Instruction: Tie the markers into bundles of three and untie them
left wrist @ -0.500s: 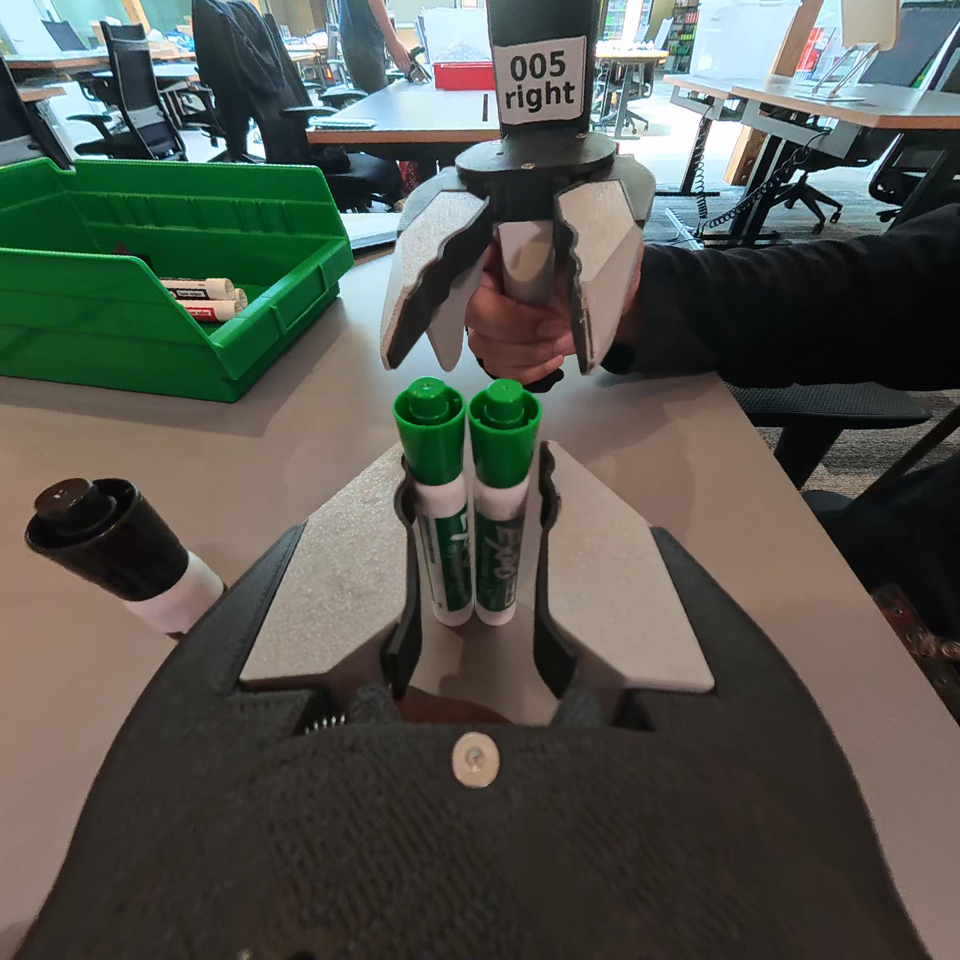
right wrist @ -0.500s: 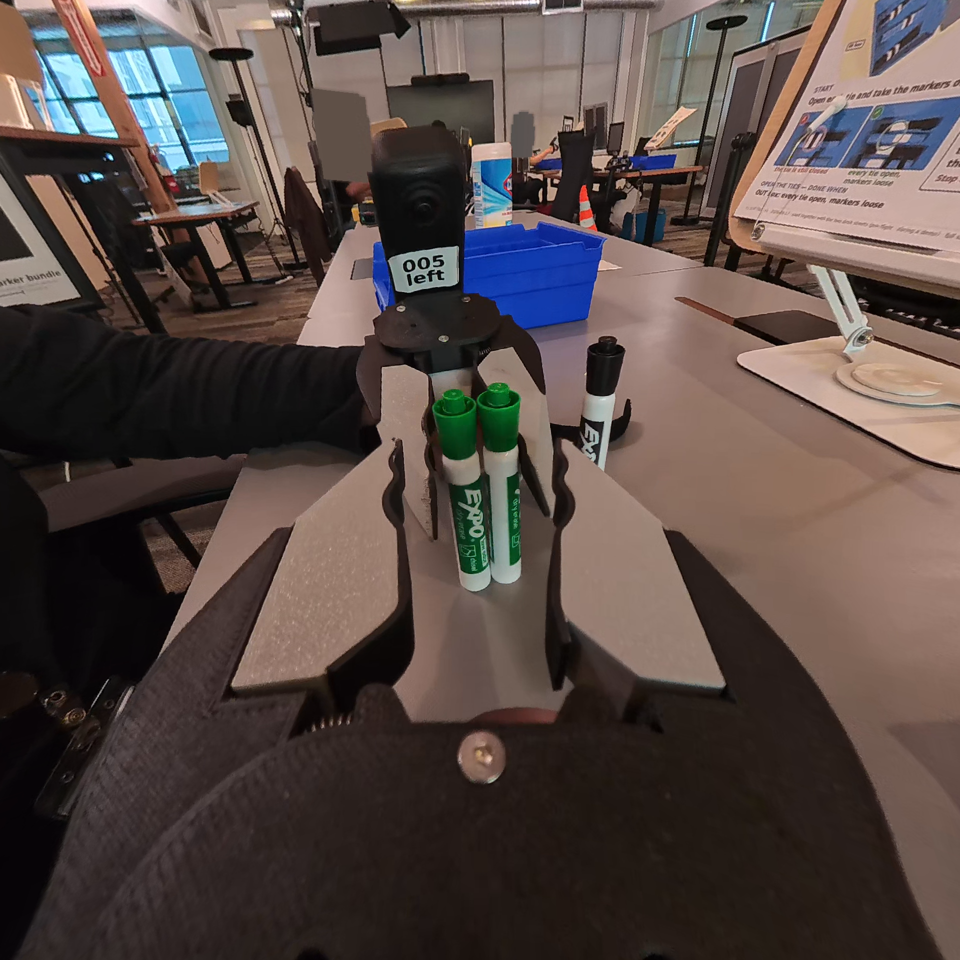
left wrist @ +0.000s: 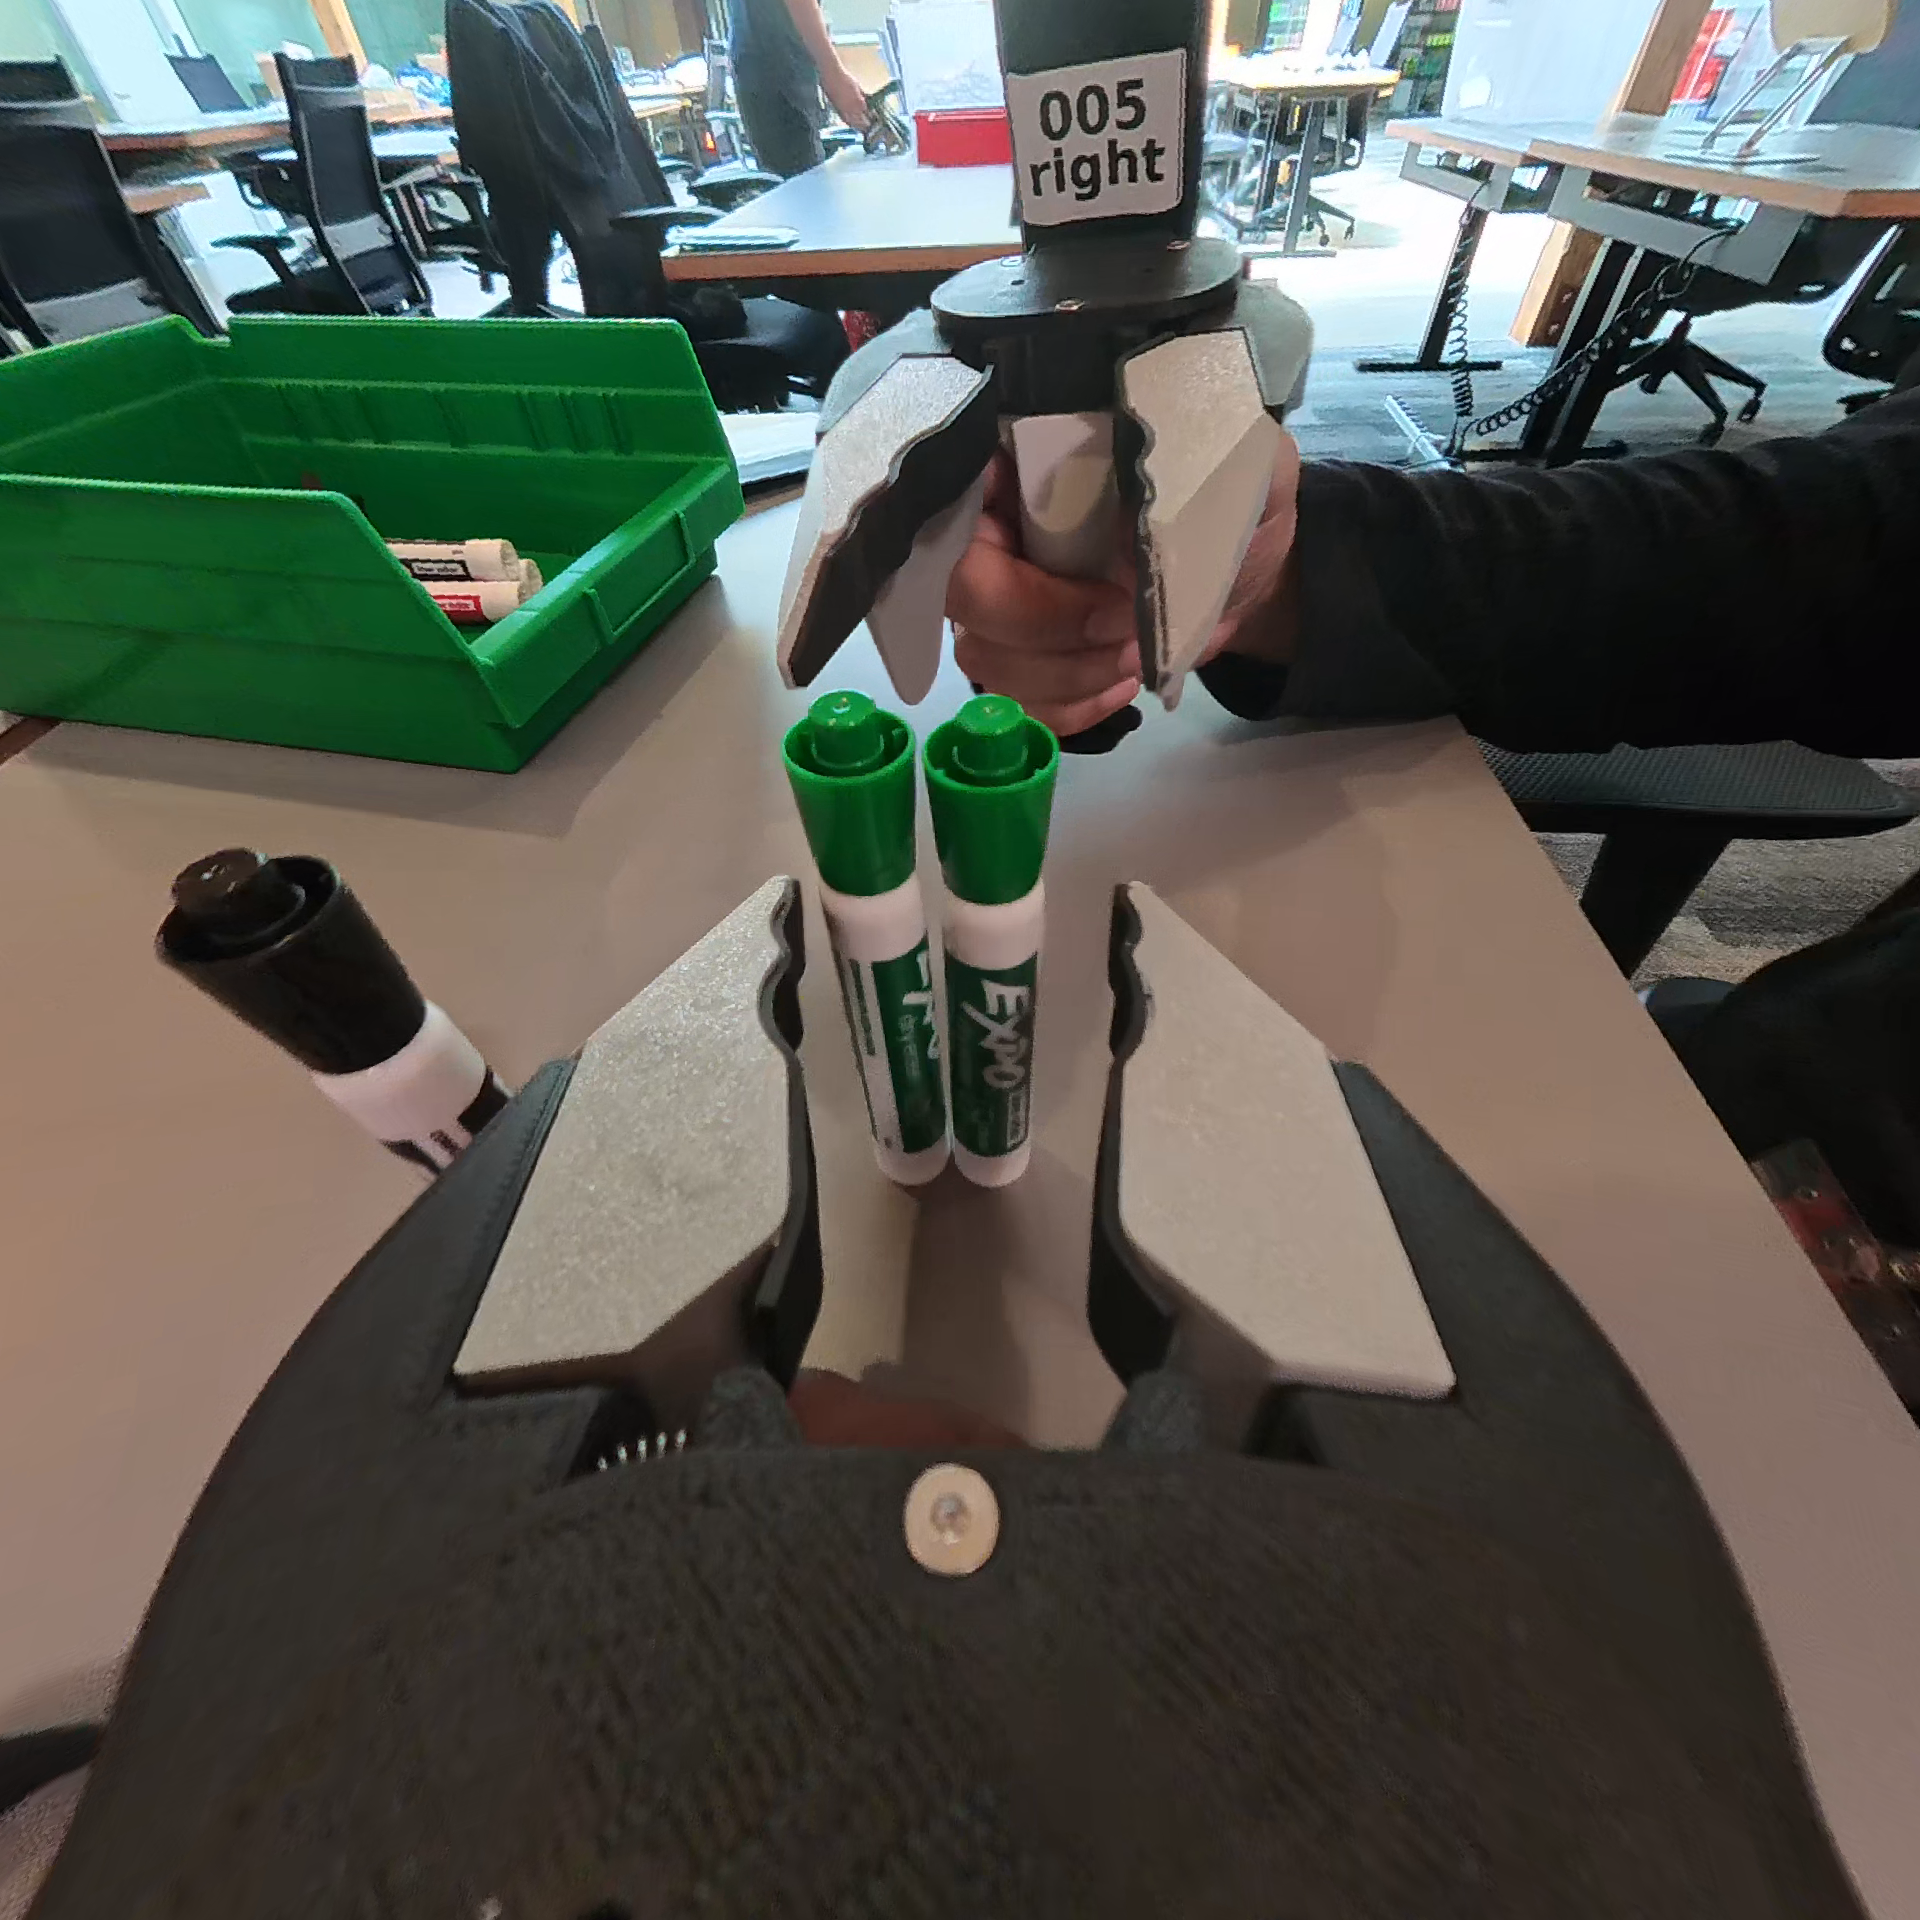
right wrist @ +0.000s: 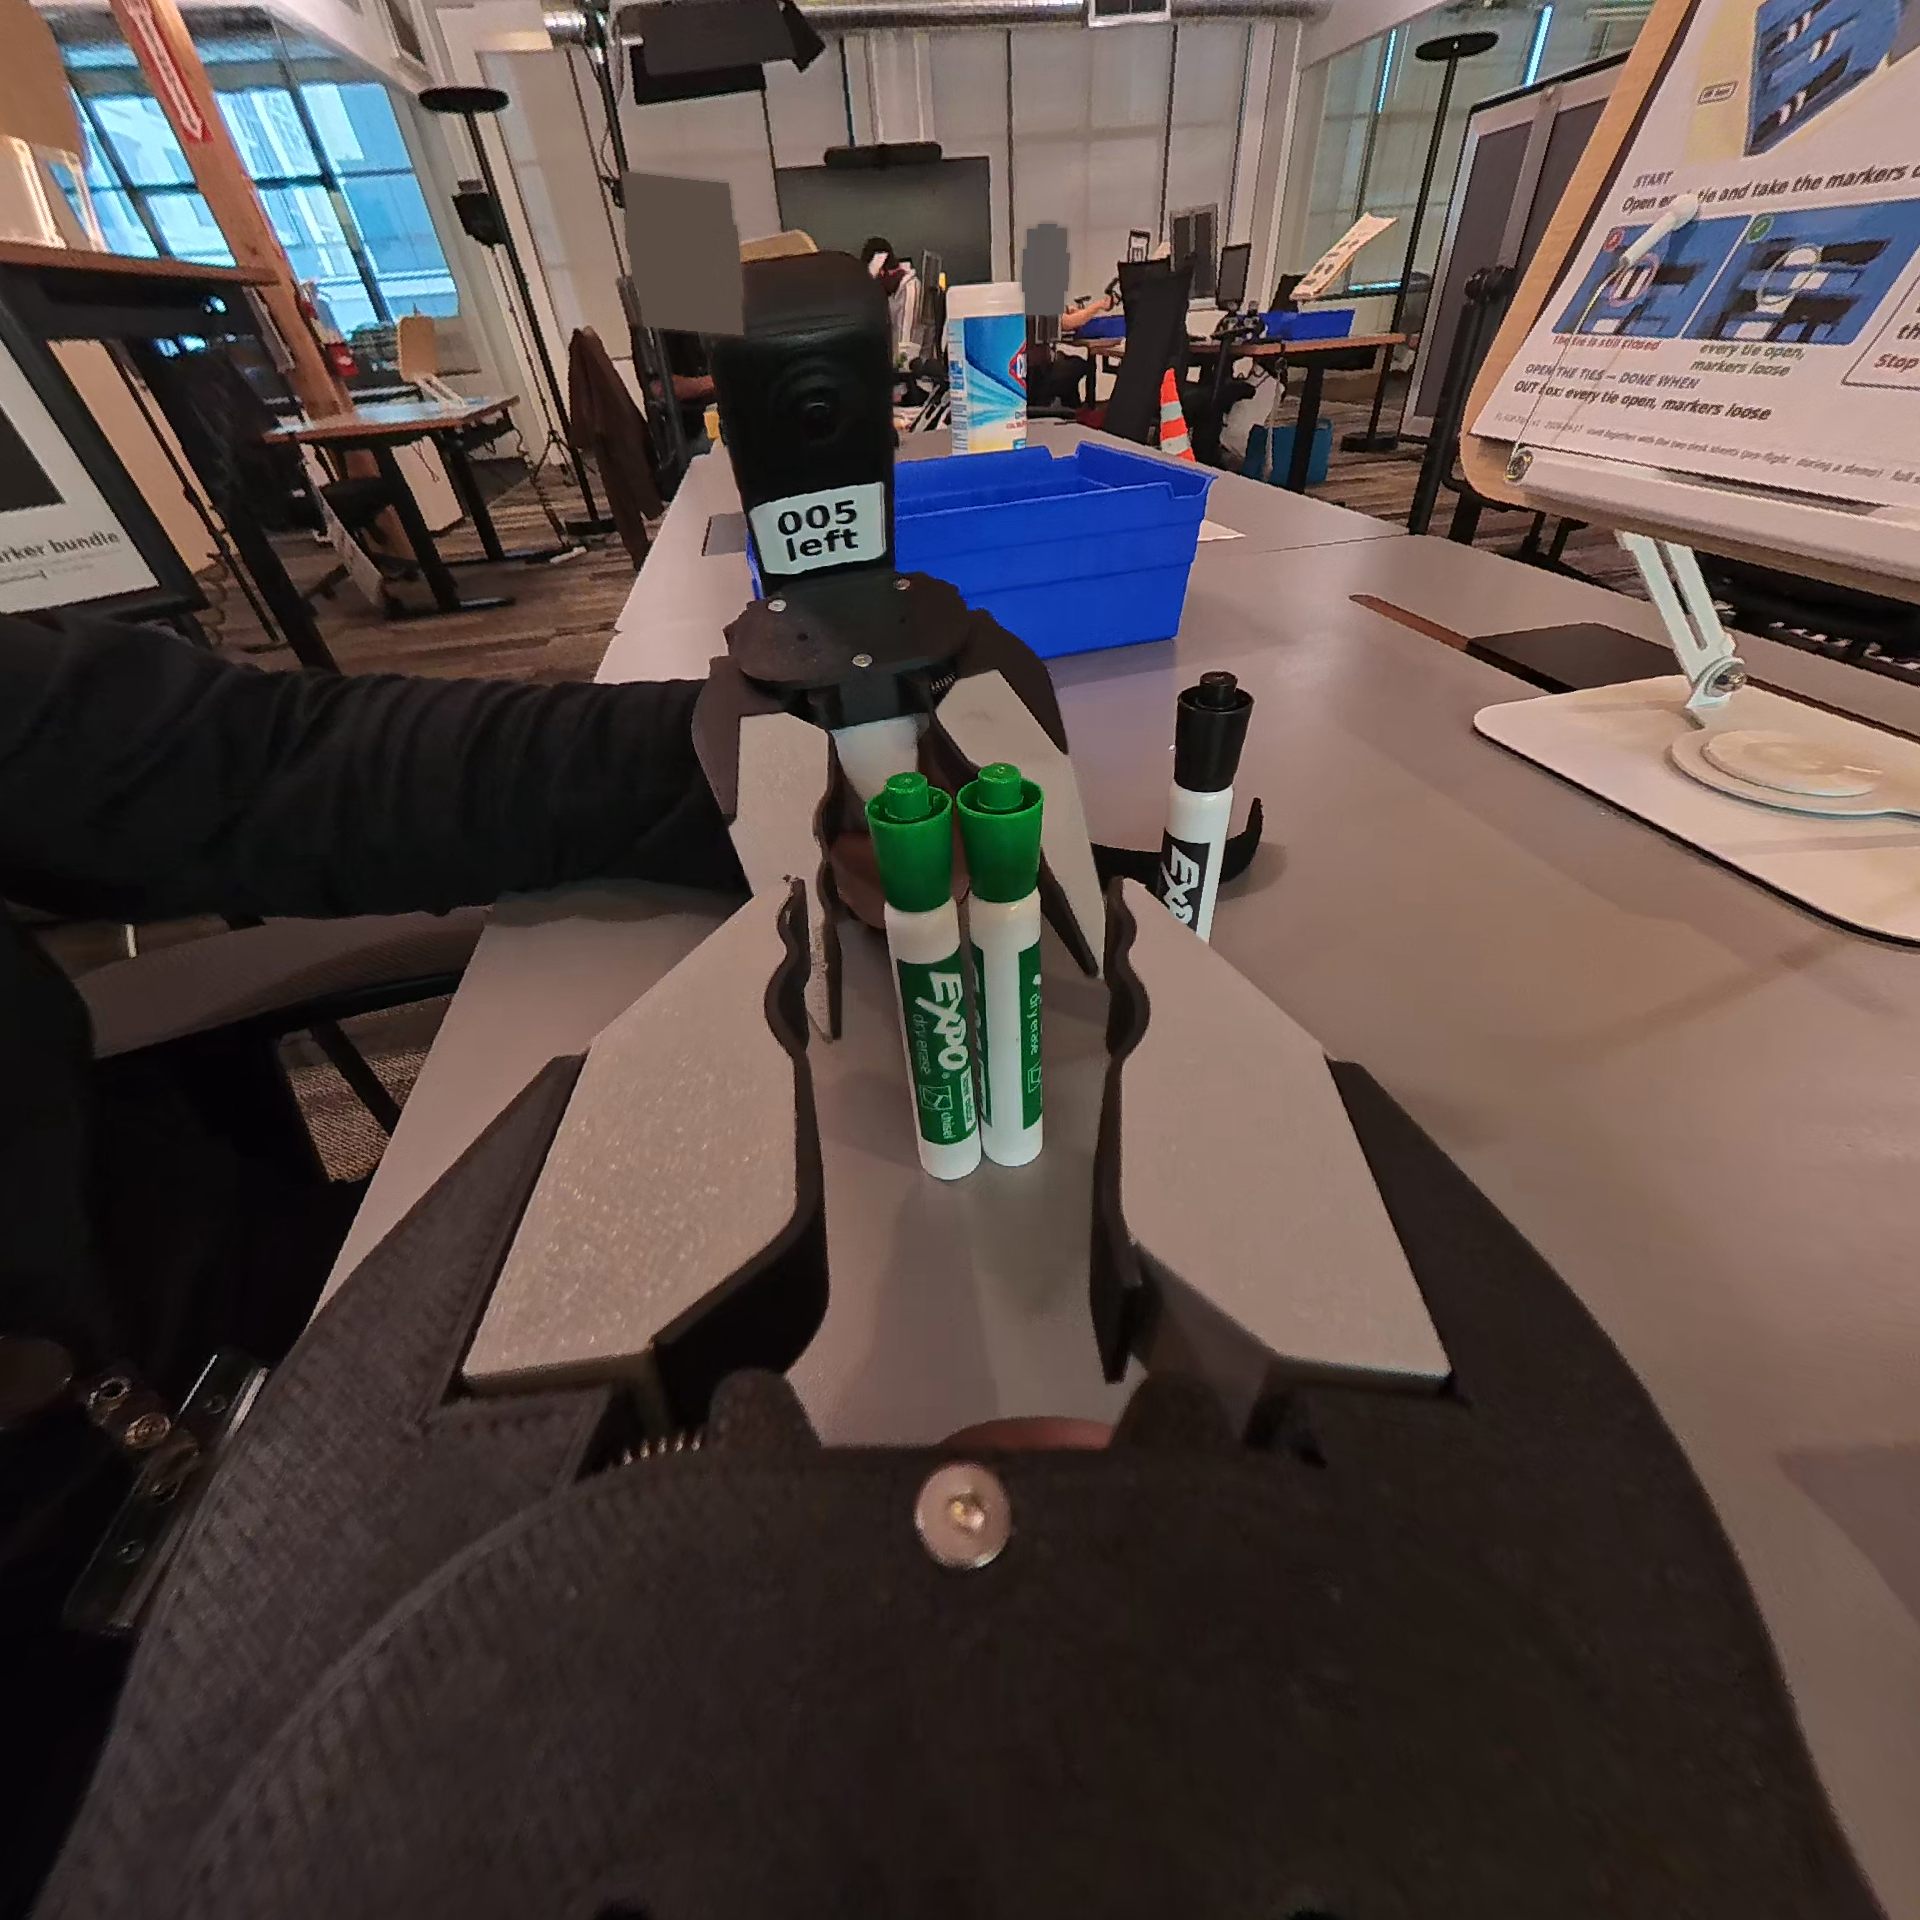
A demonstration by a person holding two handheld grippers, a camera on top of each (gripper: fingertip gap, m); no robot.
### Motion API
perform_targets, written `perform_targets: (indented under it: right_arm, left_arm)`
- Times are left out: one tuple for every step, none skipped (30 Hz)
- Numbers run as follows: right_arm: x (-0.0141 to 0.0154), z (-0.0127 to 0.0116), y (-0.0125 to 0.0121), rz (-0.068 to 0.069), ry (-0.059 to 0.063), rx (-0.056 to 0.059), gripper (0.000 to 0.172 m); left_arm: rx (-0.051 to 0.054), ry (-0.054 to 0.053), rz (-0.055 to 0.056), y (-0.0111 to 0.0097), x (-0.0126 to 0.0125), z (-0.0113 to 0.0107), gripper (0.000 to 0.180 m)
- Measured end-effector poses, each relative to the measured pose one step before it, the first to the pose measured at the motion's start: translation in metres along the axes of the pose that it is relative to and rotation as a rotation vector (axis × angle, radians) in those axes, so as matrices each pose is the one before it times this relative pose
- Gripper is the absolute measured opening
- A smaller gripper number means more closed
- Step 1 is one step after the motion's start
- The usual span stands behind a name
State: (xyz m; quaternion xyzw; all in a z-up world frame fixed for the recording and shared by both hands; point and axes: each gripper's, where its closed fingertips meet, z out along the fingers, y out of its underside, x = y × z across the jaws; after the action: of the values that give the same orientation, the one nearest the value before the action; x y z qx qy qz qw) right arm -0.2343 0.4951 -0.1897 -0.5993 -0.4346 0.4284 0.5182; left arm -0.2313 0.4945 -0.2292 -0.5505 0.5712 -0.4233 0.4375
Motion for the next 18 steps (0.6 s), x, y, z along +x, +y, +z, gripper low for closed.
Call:
perform_targets:
  right_arm:
    - [0.00006,-0.00009,-0.00001,0.0000,0.0002,0.0001,0.054]
    - [0.00008,-0.00014,0.00010,0.0000,0.0004,-0.0006,0.054]
    - [0.00013,-0.00007,0.00026,0.0001,0.0009,-0.0011,0.054]
    - [-0.00002,-0.00001,0.00026,0.0006,0.0001,-0.0005,0.054]
    - [-0.00019,0.00014,0.00029,0.0005,-0.0001,-0.0007,0.054]
    - [-0.00020,0.00022,0.00044,0.0003,-0.0002,-0.0011,0.054]
    - [-0.00029,0.00027,0.00063,0.0007,-0.0005,-0.0018,0.054]
    - [-0.00037,0.00070,0.00089,0.0009,-0.0015,-0.0034,0.054]
    - [-0.00040,0.00076,0.00137,0.0004,-0.0017,-0.0056,0.054]
    - [-0.00037,0.00107,0.00161,-0.0005,-0.0013,-0.0069,0.054]
    - [-0.00047,0.00105,0.00160,-0.0010,-0.0015,-0.0069,0.054]
    - [-0.00060,0.00122,0.00163,-0.0009,-0.0021,-0.0072,0.054]
    - [-0.00050,0.00120,0.00180,-0.0016,-0.0018,-0.0079,0.054]
    - [-0.00039,0.00111,0.00150,-0.0024,-0.0008,-0.0071,0.054]
    - [-0.00045,0.00103,0.00144,-0.0027,-0.0009,-0.0066,0.054]
    - [-0.00010,0.00081,0.00142,-0.0019,0.0002,-0.0064,0.054]
    - [-0.00003,0.00077,0.00097,-0.0008,-0.0004,-0.0045,0.054]
    - [-0.00001,0.00048,0.00084,0.0003,-0.0005,-0.0032,0.054]
  left_arm:
    - [0.0026,-0.0044,-0.0014,0.00033,0.00041,-0.00293,0.058]
    - [0.0020,-0.0032,-0.0004,0.00041,0.00049,-0.00298,0.058]
    - [-0.0014,-0.0026,0.0019,0.00087,0.00071,-0.00281,0.058]
    - [-0.0051,-0.0043,0.0054,0.00135,0.00022,-0.00257,0.058]
    - [-0.0061,-0.0075,0.0072,0.00137,-0.00035,-0.00217,0.058]
    - [-0.0048,-0.0077,0.0046,0.00113,-0.00071,-0.00178,0.058]
    - [-0.0038,-0.0045,0.0026,0.00094,-0.00062,-0.00140,0.058]
    - [-0.0043,-0.0046,0.0015,0.00092,-0.00075,-0.00105,0.058]
    - [-0.0024,-0.0046,-0.0019,0.00065,-0.00091,-0.00080,0.059]
    - [-0.0010,-0.0003,-0.0030,0.00036,-0.00035,-0.00072,0.059]
    - [-0.0020,0.0004,-0.0013,0.00047,-0.00005,-0.00039,0.058]
    - [-0.0031,-0.0017,0.0005,0.00058,-0.00027,-0.00038,0.058]
    - [-0.0030,-0.0020,0.0013,0.00053,-0.00026,-0.00028,0.058]
    - [-0.0029,-0.0012,0.0017,0.00053,-0.00018,-0.00028,0.058]
    - [-0.0017,-0.0012,0.0008,0.00037,-0.00022,-0.00019,0.058]
    - [-0.0003,-0.0011,-0.0005,0.00010,-0.00032,-0.00020,0.058]
    - [-0.0002,-0.0007,-0.0008,0.00009,-0.00025,-0.00019,0.058]
    - [0.0006,-0.0004,-0.0014,-0.00014,-0.00016,-0.00007,0.058]
